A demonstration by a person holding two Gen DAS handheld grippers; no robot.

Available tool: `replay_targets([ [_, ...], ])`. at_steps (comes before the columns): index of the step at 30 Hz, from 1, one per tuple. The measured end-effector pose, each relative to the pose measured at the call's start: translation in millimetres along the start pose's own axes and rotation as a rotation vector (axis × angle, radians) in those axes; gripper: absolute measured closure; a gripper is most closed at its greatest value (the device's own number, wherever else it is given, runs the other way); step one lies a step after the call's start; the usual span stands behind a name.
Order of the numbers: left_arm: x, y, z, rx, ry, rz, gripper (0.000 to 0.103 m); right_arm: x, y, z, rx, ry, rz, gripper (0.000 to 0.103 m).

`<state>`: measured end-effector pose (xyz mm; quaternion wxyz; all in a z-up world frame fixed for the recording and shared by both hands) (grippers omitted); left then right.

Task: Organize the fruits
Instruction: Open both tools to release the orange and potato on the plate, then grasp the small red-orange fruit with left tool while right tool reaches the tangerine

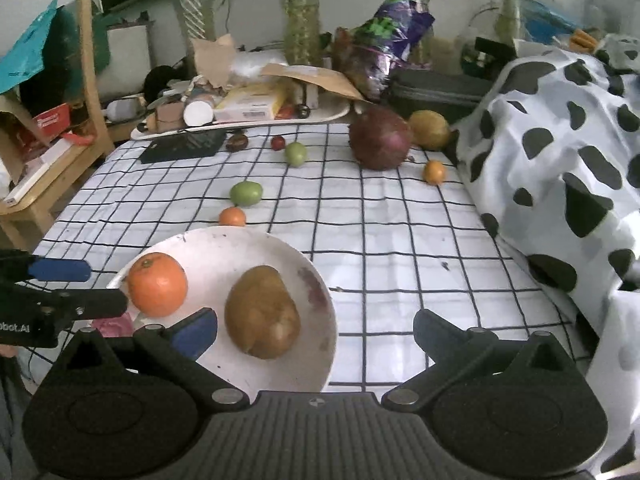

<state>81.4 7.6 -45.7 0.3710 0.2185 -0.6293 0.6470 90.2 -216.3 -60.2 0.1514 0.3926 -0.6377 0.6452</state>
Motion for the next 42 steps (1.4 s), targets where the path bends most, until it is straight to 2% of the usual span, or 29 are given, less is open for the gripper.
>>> replay_targets([
  [6,1.6,1.0,0.6,-0.012,-0.024,0.007,0.029,-1.6,1.7,5.0,-0.005,0.040,-0.001,0.000],
  [14,2.8,0.7,3.5,-0.022,-0.016,0.026,0.029,-2.0,2.0,11.6,-0.020,0.074,0.006,0.000],
  [42,-8.6,-20.2,0.1,-0.042,0.005,0.065,0.029,-14.4,-15.3,11.1,0.015,0.097,0.032,0.000],
])
Point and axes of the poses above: each gripper's, at about its wrist camera, not at the fingertips, and x roughly against the way its jaws point, z to its right, y to its underside, the point moved 4 cm from there along -x, roughly the way its jaws point, and after that the axes turned 3 degrees about -y, right-handed, at the moved point
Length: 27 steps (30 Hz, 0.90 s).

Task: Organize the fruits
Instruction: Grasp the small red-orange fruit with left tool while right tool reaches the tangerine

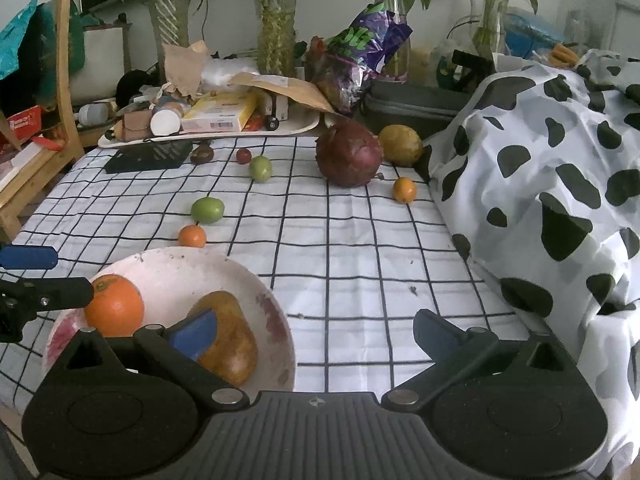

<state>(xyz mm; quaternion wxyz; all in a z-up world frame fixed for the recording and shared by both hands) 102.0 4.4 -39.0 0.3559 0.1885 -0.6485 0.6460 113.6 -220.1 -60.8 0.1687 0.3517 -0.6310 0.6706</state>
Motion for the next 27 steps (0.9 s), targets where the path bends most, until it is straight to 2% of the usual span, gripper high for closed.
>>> replay_targets([
  [16,-52.5,-33.2,-16.9,0.010,0.067,-0.053,0.030,-34.2,-25.4,11.8,0.053,0.036,-0.001,0.000],
  [21,-71.6,-40.3,-16.3,-0.002,0.119,-0.088,0.031,-45.2,-34.6,15.7,0.061,0.036,-0.003,0.000],
  [25,-88.2,-45.5,-16.8,0.010,0.150,-0.128,0.048,-54.6,-40.4,18.4,0.075,0.038,-0.009,0.000],
  [27,-95.9,-47.9,-18.6,0.016,0.157,-0.145,0.049,-58.6,-43.3,20.0,0.083,0.041,-0.009,0.000],
])
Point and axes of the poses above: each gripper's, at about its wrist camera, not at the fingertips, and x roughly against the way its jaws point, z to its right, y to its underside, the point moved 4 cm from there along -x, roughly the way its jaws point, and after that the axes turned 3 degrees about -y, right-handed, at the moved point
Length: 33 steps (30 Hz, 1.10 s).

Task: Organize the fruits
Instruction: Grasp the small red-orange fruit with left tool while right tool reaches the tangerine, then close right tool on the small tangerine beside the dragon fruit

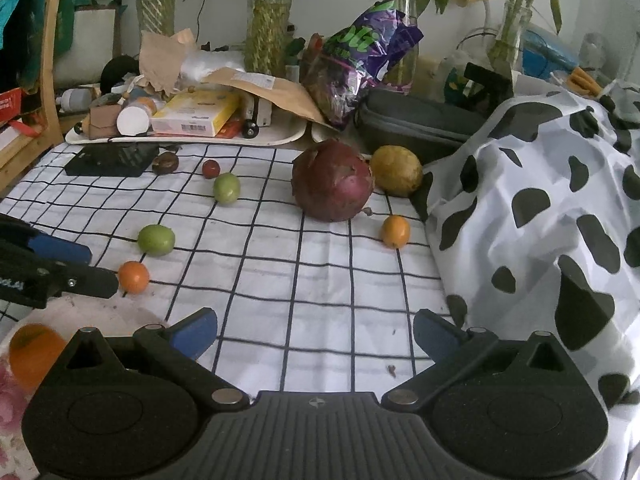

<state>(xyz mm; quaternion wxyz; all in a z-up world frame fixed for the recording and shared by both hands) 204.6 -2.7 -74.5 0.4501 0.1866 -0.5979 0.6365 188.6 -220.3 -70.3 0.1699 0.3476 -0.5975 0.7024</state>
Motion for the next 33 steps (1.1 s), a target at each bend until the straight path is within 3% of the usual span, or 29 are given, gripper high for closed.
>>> replay_targets([
  [2,-5.7,-3.7,-0.7,-0.002,0.019,-0.012,0.059,-4.0,-3.2,1.9,0.003,0.003,-0.002,0.000],
  [6,-19.2,-6.4,0.7,-0.028,0.029,-0.050,0.062,-11.0,-11.1,4.8,0.006,0.002,0.003,0.000],
  [10,-27.9,-6.2,6.3,-0.073,0.024,-0.064,0.075,-17.2,-16.5,5.4,0.019,0.005,0.004,0.000],
  [23,-17.0,-18.7,6.6,-0.130,-0.045,0.027,0.076,-31.6,-23.4,11.7,0.038,0.023,0.004,0.000],
  [31,-8.7,-35.6,-17.6,-0.057,-0.083,0.092,0.076,-44.8,-35.2,29.6,-0.015,0.018,0.025,0.000],
  [33,-8.7,-38.9,-22.3,-0.042,-0.091,0.099,0.076,-48.4,-39.6,37.1,-0.037,0.019,0.038,0.007],
])
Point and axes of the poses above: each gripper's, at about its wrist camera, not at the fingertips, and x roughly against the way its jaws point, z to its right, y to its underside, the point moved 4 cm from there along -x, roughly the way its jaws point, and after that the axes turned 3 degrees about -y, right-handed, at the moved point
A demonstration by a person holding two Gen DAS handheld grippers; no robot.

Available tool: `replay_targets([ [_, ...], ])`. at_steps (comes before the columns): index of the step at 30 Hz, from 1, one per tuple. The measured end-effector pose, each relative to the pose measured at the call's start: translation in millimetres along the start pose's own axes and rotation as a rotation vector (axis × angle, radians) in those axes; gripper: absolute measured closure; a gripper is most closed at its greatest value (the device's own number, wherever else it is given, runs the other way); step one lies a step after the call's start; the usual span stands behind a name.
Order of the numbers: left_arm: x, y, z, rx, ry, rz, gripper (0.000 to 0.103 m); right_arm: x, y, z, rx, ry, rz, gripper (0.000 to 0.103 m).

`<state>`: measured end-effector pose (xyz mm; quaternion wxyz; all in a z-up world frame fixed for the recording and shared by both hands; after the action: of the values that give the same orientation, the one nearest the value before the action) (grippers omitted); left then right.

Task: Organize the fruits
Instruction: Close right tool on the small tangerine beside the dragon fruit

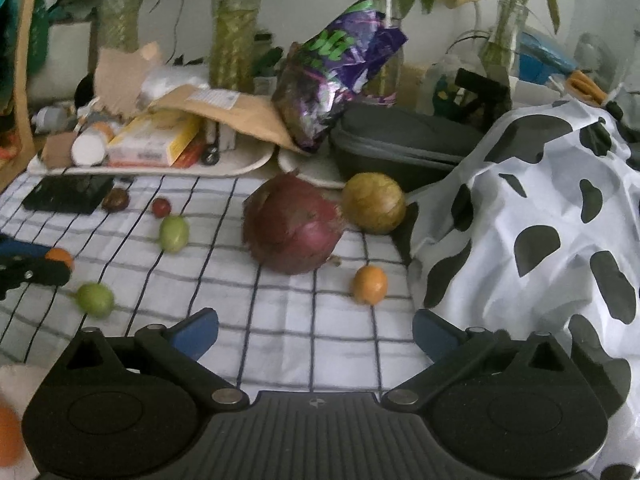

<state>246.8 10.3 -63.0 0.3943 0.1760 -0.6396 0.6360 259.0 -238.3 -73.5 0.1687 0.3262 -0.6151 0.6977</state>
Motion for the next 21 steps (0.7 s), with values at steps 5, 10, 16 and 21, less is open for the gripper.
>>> replay_targets([
  [5,-2.6,-3.9,-6.8,0.007,-0.015,0.006,0.076,-16.4,-6.6,16.5,-0.049,0.003,-0.016,0.025],
  [10,-6.2,-6.0,-10.5,0.004,-0.024,0.004,0.076,-38.9,-12.2,28.1,-0.048,0.022,-0.037,0.043],
  [16,-7.8,-4.9,-13.8,0.008,-0.031,-0.001,0.076,-60.2,-15.9,31.1,-0.040,0.029,-0.060,0.052],
  [21,-9.1,-3.9,-13.0,-0.004,-0.032,-0.006,0.076,-74.8,-15.2,38.2,-0.046,0.051,-0.073,0.057],
])
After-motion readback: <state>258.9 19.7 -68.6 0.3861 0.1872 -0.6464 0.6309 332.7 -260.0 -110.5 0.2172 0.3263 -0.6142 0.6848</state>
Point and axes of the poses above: each gripper's, at about its wrist camera, not at the fingertips, and x roughly against the way its jaws point, z to its right, y to its underside, the point moved 4 cm from there along -x, roughly the way its jaws point, and after that the axes turned 3 degrees about -y, right-handed, at the moved point
